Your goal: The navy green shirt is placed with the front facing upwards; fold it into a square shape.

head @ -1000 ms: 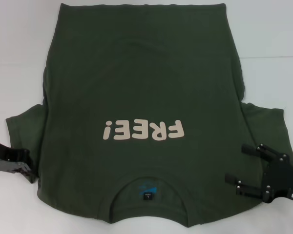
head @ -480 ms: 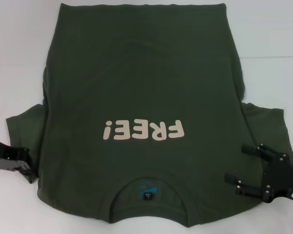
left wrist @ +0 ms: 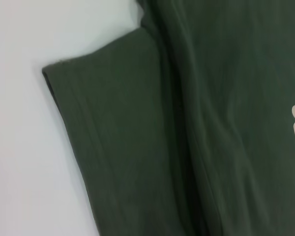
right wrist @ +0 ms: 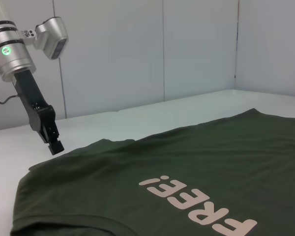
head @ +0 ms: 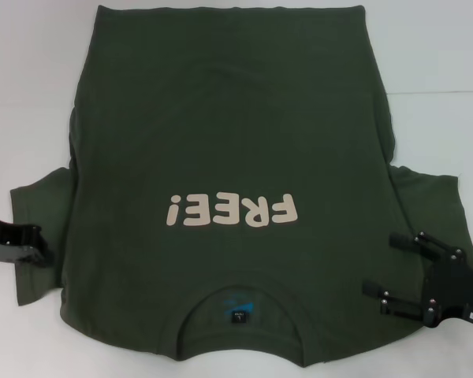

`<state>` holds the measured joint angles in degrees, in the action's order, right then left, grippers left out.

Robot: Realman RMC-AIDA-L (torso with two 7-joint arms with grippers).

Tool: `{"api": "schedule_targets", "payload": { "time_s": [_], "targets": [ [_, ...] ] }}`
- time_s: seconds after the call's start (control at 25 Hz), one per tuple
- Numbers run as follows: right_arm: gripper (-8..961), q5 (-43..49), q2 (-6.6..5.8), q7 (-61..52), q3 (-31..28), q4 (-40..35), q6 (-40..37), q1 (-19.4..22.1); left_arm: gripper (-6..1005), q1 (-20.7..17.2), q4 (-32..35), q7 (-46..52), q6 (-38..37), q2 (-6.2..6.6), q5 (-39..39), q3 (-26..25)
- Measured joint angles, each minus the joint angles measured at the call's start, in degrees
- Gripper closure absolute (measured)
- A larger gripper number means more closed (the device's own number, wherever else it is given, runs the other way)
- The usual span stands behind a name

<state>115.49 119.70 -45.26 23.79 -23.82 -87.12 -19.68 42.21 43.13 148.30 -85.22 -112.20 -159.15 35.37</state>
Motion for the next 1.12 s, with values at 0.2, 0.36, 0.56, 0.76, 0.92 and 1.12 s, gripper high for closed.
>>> {"api": "schedule_targets", "payload": {
  "time_s": [0.2, 0.36, 0.56, 0.76, 0.92, 1.12],
  "targets": [
    [12, 0.0, 0.00, 0.0, -0.1, 0.0, 0.0, 0.0, 942, -0.2, 1.4, 0.9, -1.8, 0.08, -0.6, -0.1],
    [12, 0.0, 0.00, 0.0, -0.1, 0.0, -0.2, 0.0, 936, -0.8, 3.3, 3.0, -4.5, 0.50, -0.7, -1.8],
    [12, 0.0, 0.00, 0.0, -0.1, -0.2, -0.3, 0.1, 761, -1.6, 4.5, 3.2, -8.3, 1.27, -0.7, -5.8],
    [12, 0.0, -0.06, 0.0, -0.1, -0.3, -0.1, 0.0, 609, -2.3, 4.6, 3.2, -9.2, 1.17, -1.0, -6.0],
    [12, 0.0, 0.02, 0.0, -0.1, -0.3, 0.0, -0.1, 501, -2.7, 4.3, 3.3, -8.0, 0.72, -1.5, -5.3],
    [13, 0.0, 0.01, 0.0, -0.1, -0.3, 0.0, -0.1, 305, -3.1, 4.4, 3.6, -6.6, 0.24, -1.9, -3.7]
  ]
}}
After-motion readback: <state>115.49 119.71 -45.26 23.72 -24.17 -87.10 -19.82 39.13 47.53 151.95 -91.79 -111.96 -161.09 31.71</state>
